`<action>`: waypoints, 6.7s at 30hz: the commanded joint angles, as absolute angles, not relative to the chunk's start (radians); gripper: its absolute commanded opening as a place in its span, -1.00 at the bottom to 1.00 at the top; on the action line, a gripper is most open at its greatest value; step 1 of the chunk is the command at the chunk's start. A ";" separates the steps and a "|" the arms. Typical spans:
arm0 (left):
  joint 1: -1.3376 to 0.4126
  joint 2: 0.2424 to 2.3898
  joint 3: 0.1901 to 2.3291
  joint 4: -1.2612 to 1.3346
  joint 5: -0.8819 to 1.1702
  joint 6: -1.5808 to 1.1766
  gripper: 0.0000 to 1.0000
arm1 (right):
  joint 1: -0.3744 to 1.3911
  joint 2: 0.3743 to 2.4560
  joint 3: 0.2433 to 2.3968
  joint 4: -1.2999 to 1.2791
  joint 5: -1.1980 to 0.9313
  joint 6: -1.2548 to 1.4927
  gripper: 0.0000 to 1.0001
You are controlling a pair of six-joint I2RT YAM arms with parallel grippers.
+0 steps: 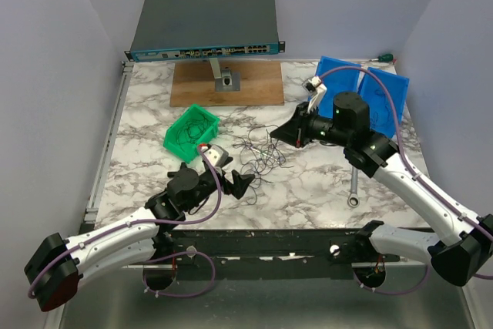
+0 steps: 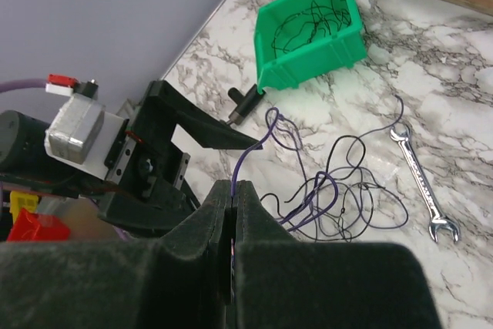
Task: Untangle the cables
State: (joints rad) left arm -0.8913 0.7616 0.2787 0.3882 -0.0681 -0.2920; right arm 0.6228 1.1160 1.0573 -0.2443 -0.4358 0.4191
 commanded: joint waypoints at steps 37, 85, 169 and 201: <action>-0.834 1.285 0.554 0.541 -0.206 -0.308 -1.00 | 0.630 0.950 1.329 -0.398 0.228 0.561 -0.99; -0.520 0.959 0.301 0.571 -0.032 -0.553 -1.00 | 0.629 1.106 1.355 -0.346 1.071 0.059 -0.99; -0.740 1.036 0.397 0.526 -0.158 -0.370 -1.00 | -0.098 1.694 1.472 -0.347 0.443 0.373 0.87; -0.801 0.819 0.512 0.303 -0.059 -0.298 -1.00 | 0.427 1.337 0.819 0.126 -0.585 0.289 0.71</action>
State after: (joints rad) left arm -0.7959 0.8890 0.3878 0.4934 -0.0929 -0.3153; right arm 0.3206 1.3312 0.9104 -0.0372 -0.4980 0.3332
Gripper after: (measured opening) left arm 0.009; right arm 0.855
